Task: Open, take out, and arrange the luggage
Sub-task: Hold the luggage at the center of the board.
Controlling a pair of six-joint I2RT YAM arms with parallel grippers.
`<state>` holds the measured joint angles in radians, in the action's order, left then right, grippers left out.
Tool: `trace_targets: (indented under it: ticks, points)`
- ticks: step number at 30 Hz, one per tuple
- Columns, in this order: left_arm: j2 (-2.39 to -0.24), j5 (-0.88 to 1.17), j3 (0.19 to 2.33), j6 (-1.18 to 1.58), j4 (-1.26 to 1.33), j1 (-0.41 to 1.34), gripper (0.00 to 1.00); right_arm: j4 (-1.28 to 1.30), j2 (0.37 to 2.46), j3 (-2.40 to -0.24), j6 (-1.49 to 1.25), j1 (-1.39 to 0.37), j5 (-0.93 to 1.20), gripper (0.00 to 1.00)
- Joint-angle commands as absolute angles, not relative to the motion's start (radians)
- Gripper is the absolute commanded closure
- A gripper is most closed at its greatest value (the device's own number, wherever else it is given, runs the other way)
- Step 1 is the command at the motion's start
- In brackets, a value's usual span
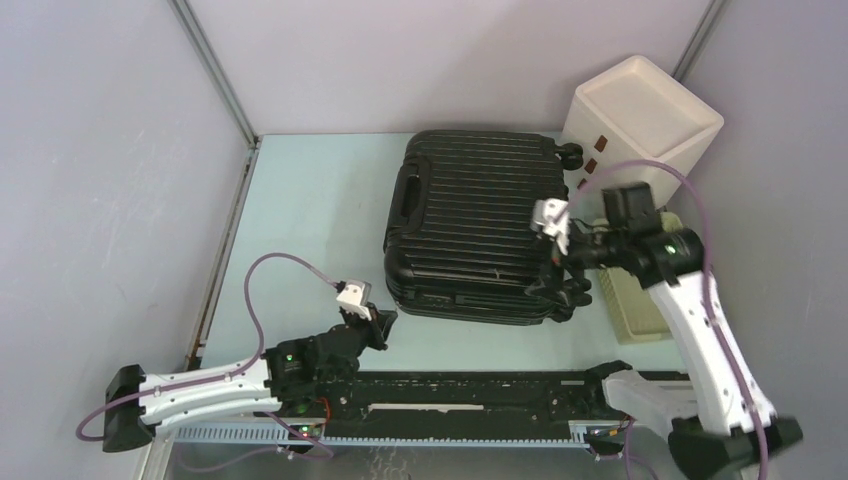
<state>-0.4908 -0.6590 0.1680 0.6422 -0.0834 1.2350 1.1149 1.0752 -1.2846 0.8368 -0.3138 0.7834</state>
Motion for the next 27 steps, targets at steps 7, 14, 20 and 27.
trace_targets:
  ticks: [7,14,20,27]
  points:
    - [-0.462,-0.688,0.204,0.511,-0.141,1.23,1.0,1.545,0.945,-1.238,1.269,0.183,1.037,0.0]
    - [-0.386,-0.654,0.201,0.441,-0.133,1.229,1.0,1.586,0.909,-1.213,1.429,0.378,1.185,0.0]
    - [-0.388,-0.643,0.184,0.44,-0.109,1.227,1.0,1.563,0.915,-1.161,1.451,0.353,1.258,0.0]
    - [-0.411,-0.618,0.184,0.432,-0.09,1.219,1.0,1.584,0.932,-1.187,1.473,0.276,1.03,0.0]
